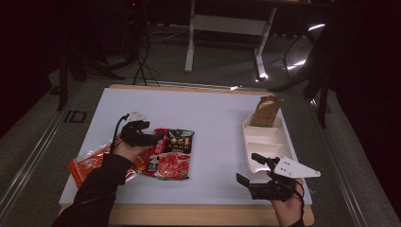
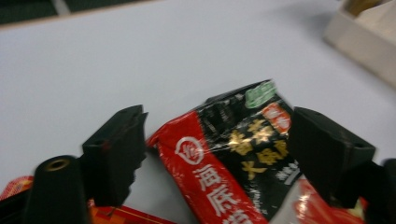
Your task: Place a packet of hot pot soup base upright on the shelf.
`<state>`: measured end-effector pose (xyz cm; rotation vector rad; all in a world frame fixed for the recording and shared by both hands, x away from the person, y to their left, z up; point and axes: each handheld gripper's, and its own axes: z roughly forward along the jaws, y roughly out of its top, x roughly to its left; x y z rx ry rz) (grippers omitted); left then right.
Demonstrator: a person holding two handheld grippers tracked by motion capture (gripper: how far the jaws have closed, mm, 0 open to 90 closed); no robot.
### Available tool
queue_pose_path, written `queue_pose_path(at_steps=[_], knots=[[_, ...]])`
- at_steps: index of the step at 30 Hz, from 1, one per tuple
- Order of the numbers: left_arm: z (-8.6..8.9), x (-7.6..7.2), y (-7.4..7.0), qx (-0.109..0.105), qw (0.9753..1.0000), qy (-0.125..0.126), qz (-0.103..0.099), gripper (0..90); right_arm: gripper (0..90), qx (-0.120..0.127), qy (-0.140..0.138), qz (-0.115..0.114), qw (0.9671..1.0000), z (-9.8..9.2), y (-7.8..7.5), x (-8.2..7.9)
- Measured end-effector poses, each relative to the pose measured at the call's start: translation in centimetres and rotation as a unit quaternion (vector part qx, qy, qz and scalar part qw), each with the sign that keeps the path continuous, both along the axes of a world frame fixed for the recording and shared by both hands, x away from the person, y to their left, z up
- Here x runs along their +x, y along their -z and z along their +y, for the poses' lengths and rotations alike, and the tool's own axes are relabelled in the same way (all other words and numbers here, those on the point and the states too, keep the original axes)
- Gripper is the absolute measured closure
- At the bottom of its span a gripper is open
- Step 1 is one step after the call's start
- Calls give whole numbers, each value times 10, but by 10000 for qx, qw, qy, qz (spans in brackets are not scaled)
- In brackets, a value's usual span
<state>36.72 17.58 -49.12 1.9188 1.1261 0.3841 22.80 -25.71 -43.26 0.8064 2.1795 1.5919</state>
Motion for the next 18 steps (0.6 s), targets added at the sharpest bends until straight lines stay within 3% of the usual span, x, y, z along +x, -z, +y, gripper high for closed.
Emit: queue_pose_path(at_steps=[3,6,8,12,17,18], knots=[[-2,7,9,182,9997,-127,106,234,127,-53,-31,38,10000,1,2,0],[0,12,16,61,9993,-261,253,237,128,-81,-50,48,9999,2,3,-1],[3,15,21,-172,9988,-275,377,280,129,-94,-56,48,9999,3,3,-1],[5,21,27,58,9983,-380,437,294,134,-151,-59,77,9998,3,5,1],[2,28,38,108,9965,-329,765,333,133,-183,-93,127,9997,3,7,2],[0,29,41,254,9958,-354,805,374,134,-200,-85,112,9997,4,7,1]])
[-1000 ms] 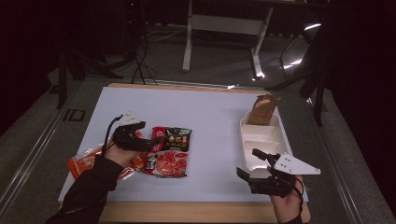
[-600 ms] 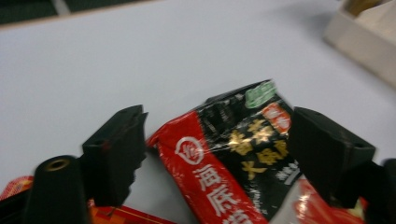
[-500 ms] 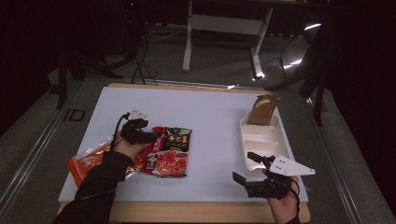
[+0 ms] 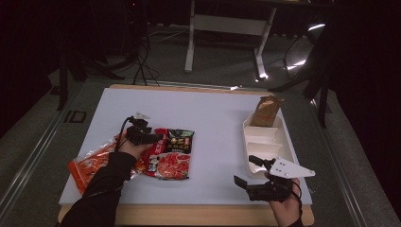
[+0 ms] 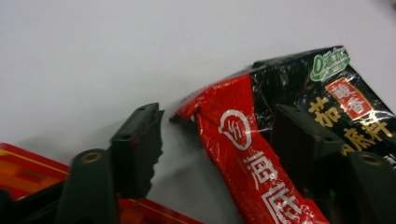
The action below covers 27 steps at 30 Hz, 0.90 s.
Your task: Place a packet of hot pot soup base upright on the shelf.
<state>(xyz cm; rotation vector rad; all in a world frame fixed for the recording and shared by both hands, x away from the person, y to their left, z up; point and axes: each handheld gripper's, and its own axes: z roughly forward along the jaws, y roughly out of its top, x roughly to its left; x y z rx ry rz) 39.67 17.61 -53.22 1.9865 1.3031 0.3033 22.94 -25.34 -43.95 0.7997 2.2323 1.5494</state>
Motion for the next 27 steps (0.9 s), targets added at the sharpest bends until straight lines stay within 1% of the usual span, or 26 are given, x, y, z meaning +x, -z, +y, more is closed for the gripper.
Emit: queue_pose_path(at_steps=[1,2,3,4,5,6,7,10,13,14,15,17,18,19,22,25,26,27], knots=[[-1,1,2,58,10000,3,22,391,133,1,-13,8,10000,0,0,0],[-1,1,4,25,10000,-6,41,392,134,-3,-17,9,10000,0,0,0],[-1,2,6,31,10000,6,85,419,134,-6,-12,2,10000,0,0,0],[-1,3,7,25,10000,-15,83,445,134,-16,-17,9,10000,0,0,0],[-2,4,9,35,9999,-23,97,445,135,-24,-7,25,10000,0,0,0],[-2,5,10,-21,9999,-17,149,451,135,-42,12,27,10000,0,1,0],[-2,6,10,-124,9997,-43,209,474,135,-48,2,37,10000,0,1,0],[-4,7,12,-167,9996,-99,229,480,135,-69,-2,63,10000,1,2,1],[-5,7,12,-121,9996,-109,210,491,136,-67,-21,70,10000,1,2,1],[-6,6,12,-141,9996,-101,210,503,135,-72,-24,68,9999,1,2,1],[-6,6,12,-172,9996,-92,225,540,136,-71,-25,66,9999,1,2,1],[-8,4,12,-143,9996,-79,227,582,136,-78,-27,78,9999,1,2,1],[-9,3,12,-156,9995,-53,262,634,136,-111,-22,69,9999,1,2,1],[-10,2,12,-128,9996,-56,238,657,136,-115,-25,69,9999,2,2,1],[-12,1,12,-10,9998,-6,210,695,136,-127,-18,85,9999,2,2,1],[-11,2,11,-40,9996,-14,294,772,136,-126,-17,111,9999,2,3,2],[-12,3,11,7,9996,-11,295,783,136,-125,-21,117,9999,3,3,2],[-14,3,10,29,9994,-30,336,799,136,-129,-27,119,9998,3,3,2]])
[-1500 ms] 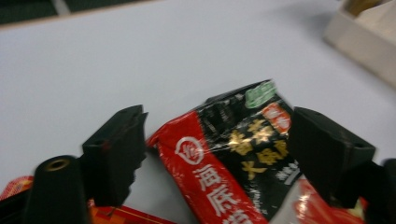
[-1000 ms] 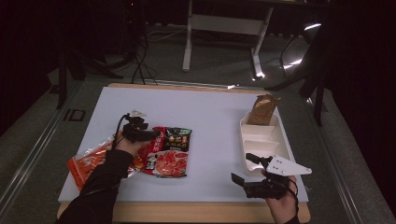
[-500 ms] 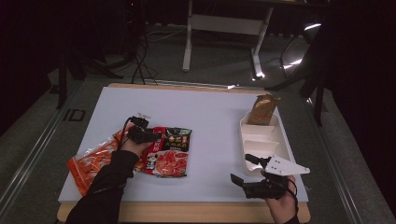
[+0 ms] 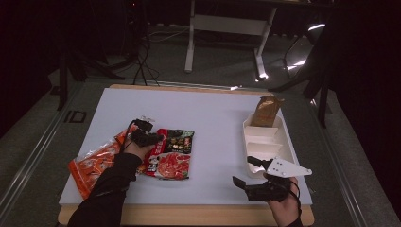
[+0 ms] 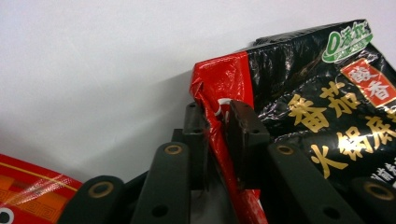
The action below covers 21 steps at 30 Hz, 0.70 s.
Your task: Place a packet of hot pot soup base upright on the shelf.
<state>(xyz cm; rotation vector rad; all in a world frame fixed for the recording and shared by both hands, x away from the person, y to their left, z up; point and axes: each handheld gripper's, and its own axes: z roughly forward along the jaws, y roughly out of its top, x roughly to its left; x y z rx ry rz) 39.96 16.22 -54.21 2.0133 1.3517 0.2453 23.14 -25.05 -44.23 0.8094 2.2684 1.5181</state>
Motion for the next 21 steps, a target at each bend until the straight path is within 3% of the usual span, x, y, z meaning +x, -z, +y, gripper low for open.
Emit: queue_pose_path(at_steps=[2,11,17,21], knots=[[-3,0,-2,98,10000,-4,14,831,136,-7,-7,-6,10000,1,0,0],[-14,0,-9,-22,10000,-25,6,876,136,61,43,-27,10000,-1,-2,0],[-18,-9,-25,-176,9994,116,-272,884,137,81,89,-79,9999,-3,-4,0],[-19,-13,-31,-223,9990,180,-341,885,138,70,100,-104,9999,-4,-4,1]])
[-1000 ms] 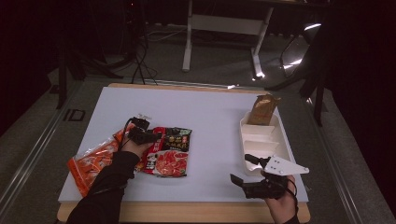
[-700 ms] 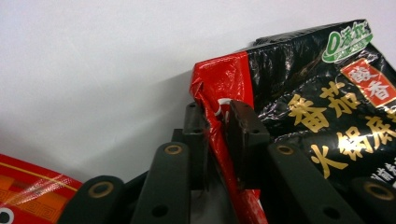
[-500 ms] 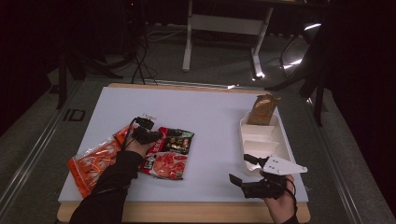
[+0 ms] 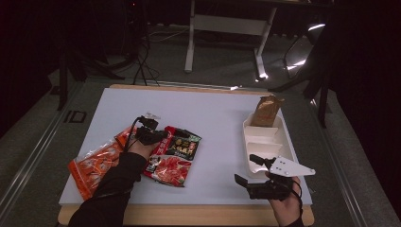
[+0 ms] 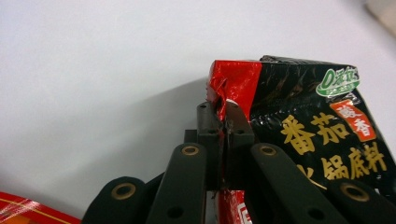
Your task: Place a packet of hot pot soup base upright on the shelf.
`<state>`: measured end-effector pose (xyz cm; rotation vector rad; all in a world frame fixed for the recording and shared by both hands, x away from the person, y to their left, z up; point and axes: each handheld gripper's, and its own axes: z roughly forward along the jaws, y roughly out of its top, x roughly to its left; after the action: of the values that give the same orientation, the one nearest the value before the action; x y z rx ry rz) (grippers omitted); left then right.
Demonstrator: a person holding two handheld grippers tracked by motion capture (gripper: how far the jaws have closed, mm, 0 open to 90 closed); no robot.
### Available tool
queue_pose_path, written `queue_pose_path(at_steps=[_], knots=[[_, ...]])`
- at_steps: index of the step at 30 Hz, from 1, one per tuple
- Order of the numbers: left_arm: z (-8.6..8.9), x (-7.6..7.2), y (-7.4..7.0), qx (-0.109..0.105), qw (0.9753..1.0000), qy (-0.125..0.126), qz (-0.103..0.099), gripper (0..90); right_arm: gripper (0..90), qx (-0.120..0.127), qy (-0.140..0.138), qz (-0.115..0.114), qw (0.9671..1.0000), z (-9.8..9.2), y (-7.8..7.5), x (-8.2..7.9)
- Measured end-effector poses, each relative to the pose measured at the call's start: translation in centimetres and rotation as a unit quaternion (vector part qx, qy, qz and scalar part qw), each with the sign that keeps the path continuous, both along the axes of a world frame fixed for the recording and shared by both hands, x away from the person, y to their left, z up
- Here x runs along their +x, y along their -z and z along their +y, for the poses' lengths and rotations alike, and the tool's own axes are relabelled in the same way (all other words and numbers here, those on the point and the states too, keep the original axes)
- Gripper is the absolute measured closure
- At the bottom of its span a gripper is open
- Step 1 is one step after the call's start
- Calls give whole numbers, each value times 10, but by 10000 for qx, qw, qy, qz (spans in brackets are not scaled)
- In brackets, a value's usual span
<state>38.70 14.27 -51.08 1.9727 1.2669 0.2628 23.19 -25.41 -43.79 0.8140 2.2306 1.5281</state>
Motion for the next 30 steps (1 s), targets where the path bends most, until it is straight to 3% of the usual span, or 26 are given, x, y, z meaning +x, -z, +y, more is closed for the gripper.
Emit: queue_pose_path(at_steps=[1,6,9,12,14,16,21,23,25,30], knots=[[-2,-7,-10,-185,9998,67,-90,885,140,24,-16,-14,10000,0,-1,0],[-6,-16,-22,-248,9992,211,-225,885,140,0,-18,-129,9999,-2,-3,0],[-9,-24,-31,-232,9984,310,-410,885,140,-32,80,-141,9999,-3,-4,0],[-11,-30,-41,-342,9974,394,-497,883,139,-52,110,-151,9998,-4,-6,0],[-13,-36,-48,-308,9964,509,-608,883,136,-95,106,-262,9996,-6,-8,-1],[-16,-42,-54,-398,9953,567,-675,883,124,-8,72,-269,9996,-8,-10,-1],[-22,-59,-72,-608,9910,798,-881,882,123,55,156,-176,9997,-10,-12,-1],[-25,-66,-77,-629,9890,910,-980,882,121,287,29,86,9995,-10,-13,-1],[-28,-73,-82,-692,9870,1027,-1028,882,114,303,4,39,9995,-8,-14,-2],[-27,-85,-93,-1128,9804,1181,-1100,881,106,189,-53,-33,9998,-2,-17,-6]])
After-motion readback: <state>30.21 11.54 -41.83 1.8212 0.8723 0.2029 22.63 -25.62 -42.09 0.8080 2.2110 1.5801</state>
